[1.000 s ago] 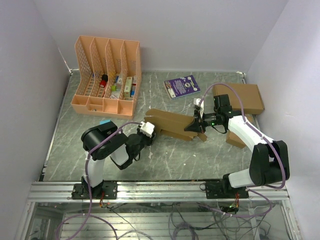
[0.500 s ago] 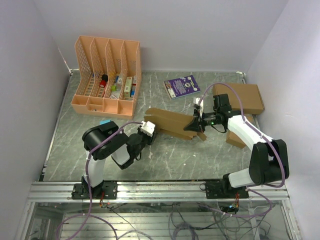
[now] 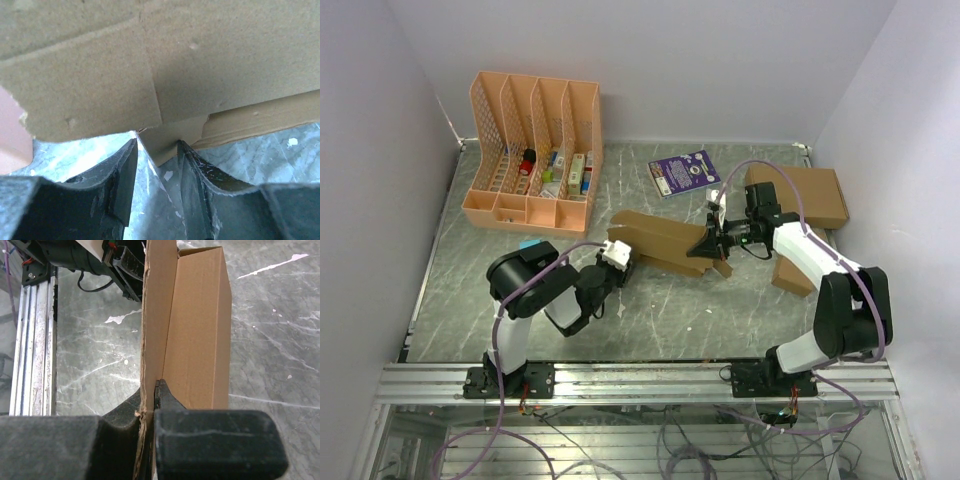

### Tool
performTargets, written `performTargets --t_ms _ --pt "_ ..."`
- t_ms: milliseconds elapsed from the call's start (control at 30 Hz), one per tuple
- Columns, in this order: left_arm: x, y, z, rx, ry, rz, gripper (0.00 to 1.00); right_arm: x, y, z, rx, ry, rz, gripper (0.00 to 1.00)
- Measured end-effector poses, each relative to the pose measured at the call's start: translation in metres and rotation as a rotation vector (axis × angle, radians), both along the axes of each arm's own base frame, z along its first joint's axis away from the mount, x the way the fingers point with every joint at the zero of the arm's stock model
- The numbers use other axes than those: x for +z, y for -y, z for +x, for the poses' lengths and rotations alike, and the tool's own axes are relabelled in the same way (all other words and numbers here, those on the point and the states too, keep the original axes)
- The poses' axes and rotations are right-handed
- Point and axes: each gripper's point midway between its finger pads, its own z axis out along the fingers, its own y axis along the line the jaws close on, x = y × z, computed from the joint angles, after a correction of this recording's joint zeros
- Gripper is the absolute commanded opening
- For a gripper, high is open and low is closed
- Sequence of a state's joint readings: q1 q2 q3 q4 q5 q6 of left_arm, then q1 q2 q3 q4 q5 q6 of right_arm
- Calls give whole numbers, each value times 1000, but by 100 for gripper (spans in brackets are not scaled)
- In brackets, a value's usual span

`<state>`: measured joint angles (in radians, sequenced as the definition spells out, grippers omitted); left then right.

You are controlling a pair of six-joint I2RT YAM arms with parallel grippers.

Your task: Fold the paper box

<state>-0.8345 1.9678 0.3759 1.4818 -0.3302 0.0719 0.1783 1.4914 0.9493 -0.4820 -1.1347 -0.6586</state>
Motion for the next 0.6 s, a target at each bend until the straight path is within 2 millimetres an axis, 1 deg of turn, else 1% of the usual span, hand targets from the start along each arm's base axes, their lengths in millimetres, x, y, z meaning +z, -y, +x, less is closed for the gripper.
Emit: performTargets --t_ms 267,600 --pt "1 -6 7 22 -14 -32 51 1 -1 5 7 -4 2 0" --pt "1 -9 12 6 -35 -67 58 6 -2 12 15 -16 3 0"
